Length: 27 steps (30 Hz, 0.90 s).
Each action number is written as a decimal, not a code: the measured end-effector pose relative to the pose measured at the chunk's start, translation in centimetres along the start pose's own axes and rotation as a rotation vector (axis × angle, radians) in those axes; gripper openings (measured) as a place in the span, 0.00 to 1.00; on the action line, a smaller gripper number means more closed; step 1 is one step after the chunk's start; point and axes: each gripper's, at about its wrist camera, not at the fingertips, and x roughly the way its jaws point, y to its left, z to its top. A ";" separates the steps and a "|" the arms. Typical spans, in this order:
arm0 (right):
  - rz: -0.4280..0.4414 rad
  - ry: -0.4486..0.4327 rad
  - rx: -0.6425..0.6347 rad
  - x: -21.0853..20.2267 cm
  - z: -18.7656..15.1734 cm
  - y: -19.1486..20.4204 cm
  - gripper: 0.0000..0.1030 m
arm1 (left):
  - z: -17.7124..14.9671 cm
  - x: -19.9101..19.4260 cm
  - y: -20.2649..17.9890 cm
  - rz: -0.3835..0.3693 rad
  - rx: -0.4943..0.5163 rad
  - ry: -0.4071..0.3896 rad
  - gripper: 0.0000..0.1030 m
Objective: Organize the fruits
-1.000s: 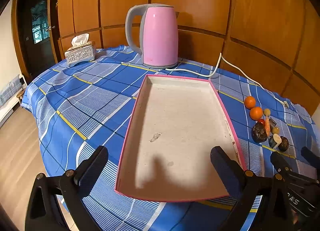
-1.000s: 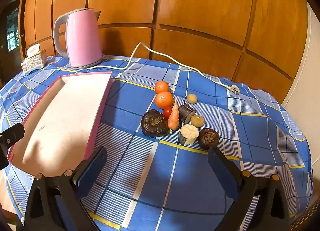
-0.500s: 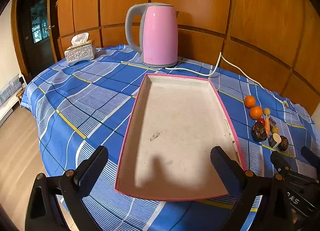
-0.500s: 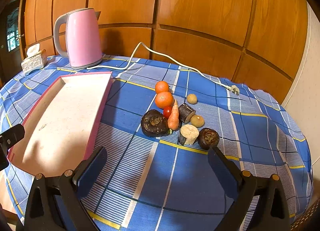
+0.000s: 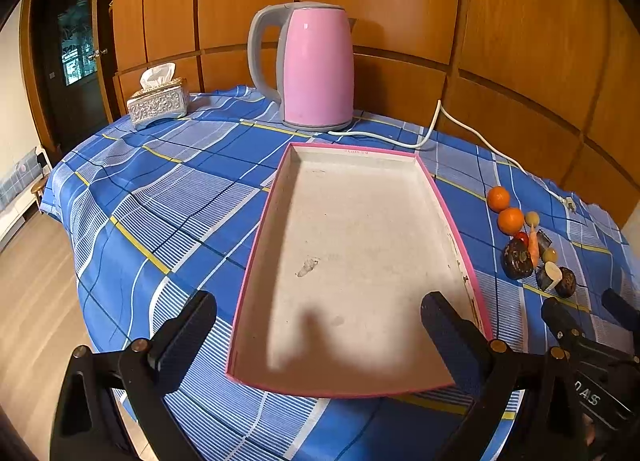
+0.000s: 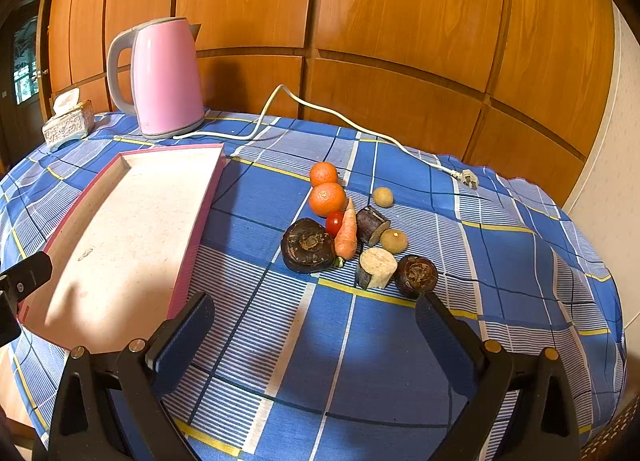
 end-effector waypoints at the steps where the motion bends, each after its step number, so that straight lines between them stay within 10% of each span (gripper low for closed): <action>1: 0.000 -0.001 0.000 0.0 0.0 0.0 0.99 | 0.0 0.0 0.0 0.000 0.001 0.000 1.00; 27: -0.006 0.005 0.053 0.7 0.1 -2.2 0.99 | 0.0 0.2 -0.3 -0.036 0.016 0.022 1.00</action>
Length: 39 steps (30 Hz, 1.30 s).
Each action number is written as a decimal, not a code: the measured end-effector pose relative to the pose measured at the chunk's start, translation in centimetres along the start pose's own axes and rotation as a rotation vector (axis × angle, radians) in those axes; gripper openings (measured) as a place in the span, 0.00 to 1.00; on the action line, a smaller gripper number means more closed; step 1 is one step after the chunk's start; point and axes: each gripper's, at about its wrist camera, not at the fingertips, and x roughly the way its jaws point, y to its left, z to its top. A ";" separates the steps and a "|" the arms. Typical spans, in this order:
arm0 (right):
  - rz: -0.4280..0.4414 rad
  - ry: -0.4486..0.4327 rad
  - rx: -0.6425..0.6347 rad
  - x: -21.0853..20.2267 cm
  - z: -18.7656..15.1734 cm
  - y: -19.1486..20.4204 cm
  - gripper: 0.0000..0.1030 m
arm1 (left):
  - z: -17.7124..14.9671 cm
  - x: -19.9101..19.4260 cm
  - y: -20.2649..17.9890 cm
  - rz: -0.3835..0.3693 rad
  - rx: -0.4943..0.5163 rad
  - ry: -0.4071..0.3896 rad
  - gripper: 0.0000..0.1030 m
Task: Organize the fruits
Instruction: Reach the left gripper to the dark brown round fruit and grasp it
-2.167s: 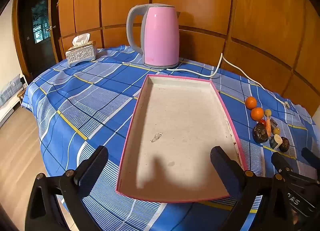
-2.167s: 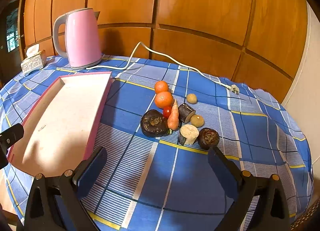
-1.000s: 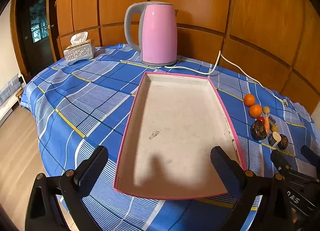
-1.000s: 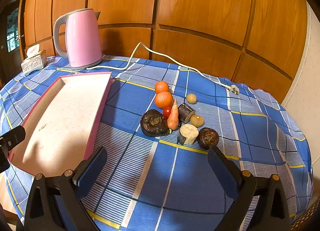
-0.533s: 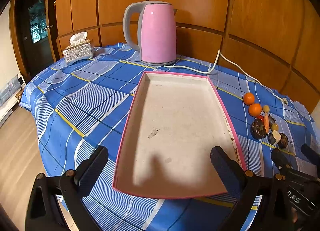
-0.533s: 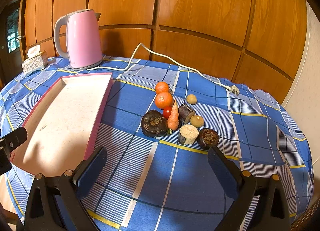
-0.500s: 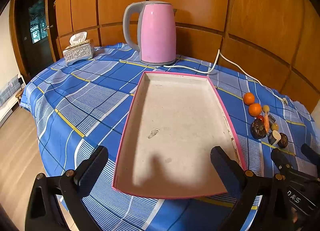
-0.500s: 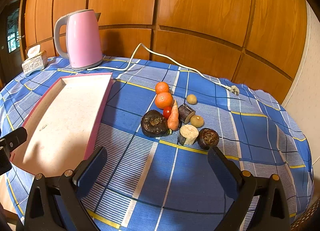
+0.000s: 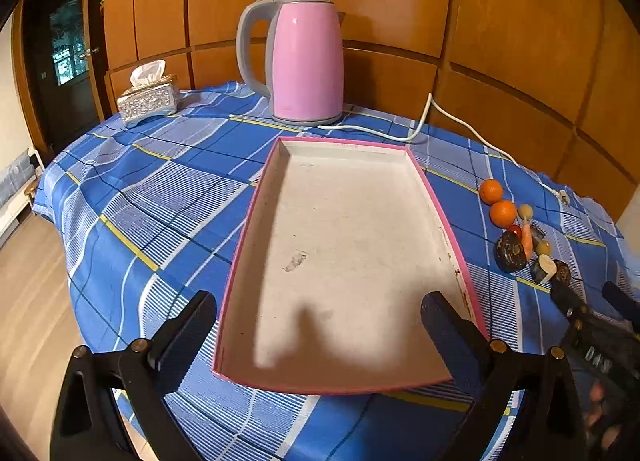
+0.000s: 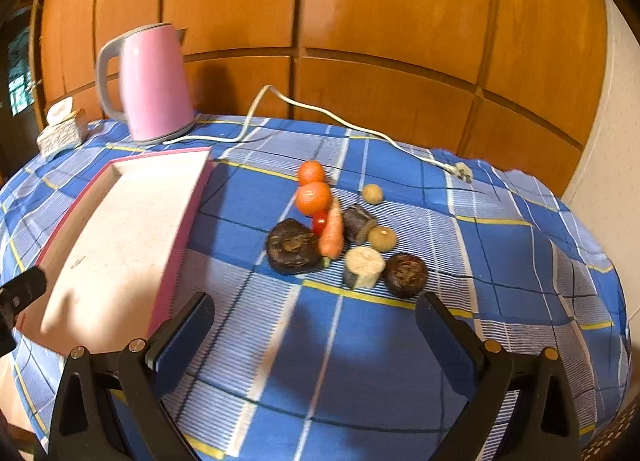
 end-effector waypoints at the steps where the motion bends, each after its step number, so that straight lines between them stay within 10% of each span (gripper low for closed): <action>1: -0.013 0.001 0.016 0.2 0.1 -0.7 0.99 | 0.0 0.1 0.0 -0.013 -0.001 0.003 1.00; 20: -0.481 0.138 0.547 4.6 -4.3 -20.3 0.99 | 1.5 1.2 -4.2 -0.231 0.156 0.045 1.00; 28: -0.482 0.182 0.589 6.4 -5.8 -21.5 1.00 | 4.4 3.4 -10.1 -0.377 0.296 0.124 1.00; 39: -0.495 0.182 0.583 6.8 -5.7 -21.1 1.00 | 5.4 9.2 -19.2 -0.357 0.605 0.219 0.88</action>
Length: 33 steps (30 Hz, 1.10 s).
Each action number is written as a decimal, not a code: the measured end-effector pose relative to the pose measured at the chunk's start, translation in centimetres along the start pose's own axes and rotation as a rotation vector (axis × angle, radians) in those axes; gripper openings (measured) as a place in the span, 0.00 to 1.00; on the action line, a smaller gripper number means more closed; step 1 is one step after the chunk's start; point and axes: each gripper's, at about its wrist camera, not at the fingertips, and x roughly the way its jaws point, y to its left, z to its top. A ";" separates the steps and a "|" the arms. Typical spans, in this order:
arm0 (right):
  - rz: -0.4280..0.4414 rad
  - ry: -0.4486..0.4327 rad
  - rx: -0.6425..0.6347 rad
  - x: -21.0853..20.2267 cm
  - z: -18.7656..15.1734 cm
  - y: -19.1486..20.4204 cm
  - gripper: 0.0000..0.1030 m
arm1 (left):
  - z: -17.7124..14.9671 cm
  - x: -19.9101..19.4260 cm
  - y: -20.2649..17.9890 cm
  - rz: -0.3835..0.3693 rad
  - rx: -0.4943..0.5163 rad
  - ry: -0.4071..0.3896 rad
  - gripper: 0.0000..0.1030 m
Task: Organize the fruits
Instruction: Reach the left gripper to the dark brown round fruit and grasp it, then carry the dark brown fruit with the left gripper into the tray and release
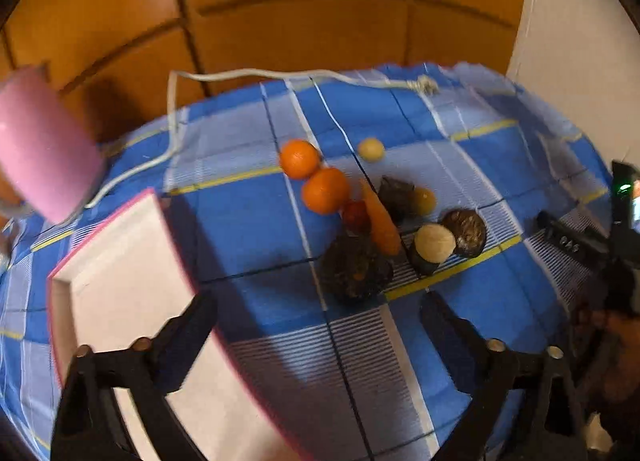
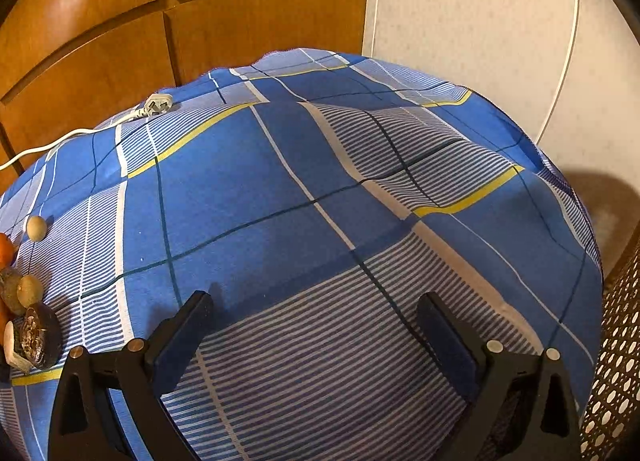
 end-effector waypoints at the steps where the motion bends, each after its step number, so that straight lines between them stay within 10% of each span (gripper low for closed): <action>1: 0.000 0.000 0.000 0.1 0.1 0.0 1.00 | 0.3 0.7 -0.2 -0.005 0.009 0.015 0.83; 9: -0.001 -0.001 0.001 0.1 0.0 0.0 1.00 | 1.3 4.6 -0.6 -0.025 0.017 0.077 0.81; 13: -0.002 -0.002 -0.001 0.0 0.0 -0.1 1.00 | 1.0 5.5 -0.5 -0.103 -0.026 0.085 0.41; 23: -0.004 -0.004 -0.002 0.1 0.0 0.0 1.00 | -2.0 -2.4 3.2 -0.191 -0.196 -0.087 0.40; 33: -0.003 -0.004 -0.001 0.1 0.0 0.0 1.00 | -5.7 -4.2 16.7 0.103 -0.514 -0.128 0.40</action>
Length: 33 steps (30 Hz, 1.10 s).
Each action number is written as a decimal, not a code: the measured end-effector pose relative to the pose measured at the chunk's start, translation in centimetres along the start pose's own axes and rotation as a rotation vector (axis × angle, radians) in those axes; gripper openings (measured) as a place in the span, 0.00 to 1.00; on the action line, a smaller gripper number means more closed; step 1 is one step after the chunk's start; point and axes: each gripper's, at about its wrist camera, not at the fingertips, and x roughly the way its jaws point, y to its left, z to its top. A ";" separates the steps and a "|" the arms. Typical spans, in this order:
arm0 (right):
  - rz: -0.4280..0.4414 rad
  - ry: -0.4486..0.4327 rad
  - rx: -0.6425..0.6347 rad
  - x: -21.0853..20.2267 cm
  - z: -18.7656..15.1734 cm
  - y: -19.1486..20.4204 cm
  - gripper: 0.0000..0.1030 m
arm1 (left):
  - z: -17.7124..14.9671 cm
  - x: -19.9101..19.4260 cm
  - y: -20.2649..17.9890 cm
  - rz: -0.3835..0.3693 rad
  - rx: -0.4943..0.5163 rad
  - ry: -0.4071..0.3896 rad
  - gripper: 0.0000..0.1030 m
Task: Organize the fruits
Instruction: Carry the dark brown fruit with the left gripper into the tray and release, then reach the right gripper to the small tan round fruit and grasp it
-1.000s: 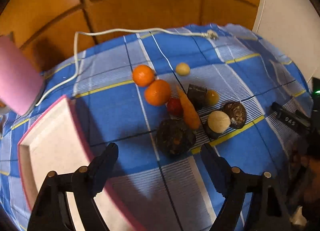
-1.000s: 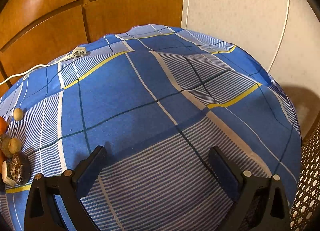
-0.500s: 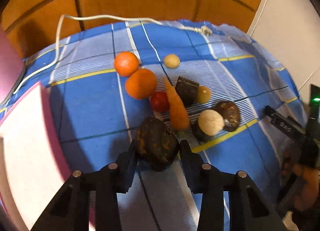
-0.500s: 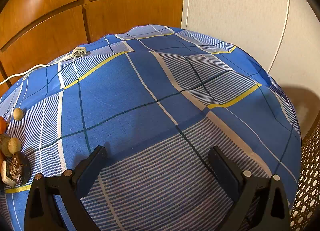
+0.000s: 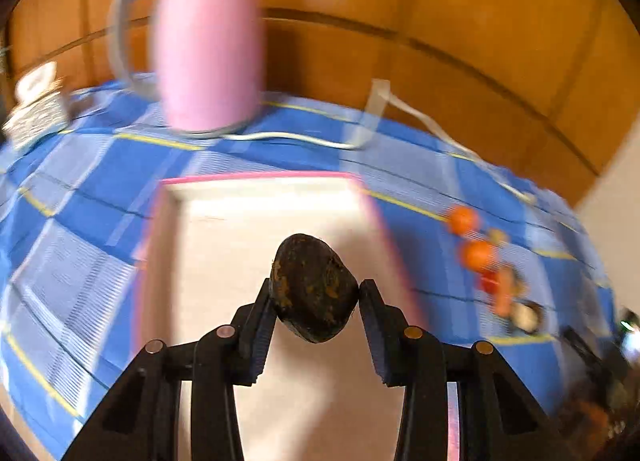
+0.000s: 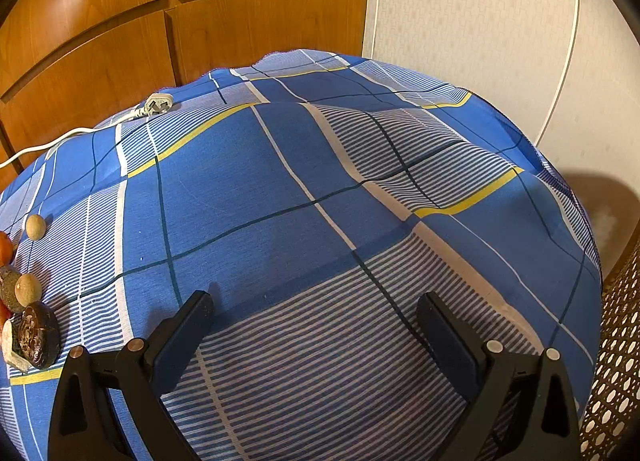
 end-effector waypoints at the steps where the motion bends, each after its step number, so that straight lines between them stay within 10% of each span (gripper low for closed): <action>1: 0.001 0.000 0.001 0.0 0.0 0.0 1.00 | 0.3 0.7 0.8 0.035 -0.006 0.006 0.40; 8: 0.003 -0.002 0.002 0.0 -0.1 0.0 1.00 | 1.4 3.8 3.9 0.124 -0.070 0.034 0.41; 15: 0.001 -0.002 0.002 0.0 -0.1 0.1 1.00 | -0.3 0.8 4.6 0.120 -0.128 -0.051 0.63; 33: 0.007 0.012 -0.005 -0.1 -0.2 0.3 1.00 | -13.2 -7.8 9.8 0.241 -0.481 -0.102 0.84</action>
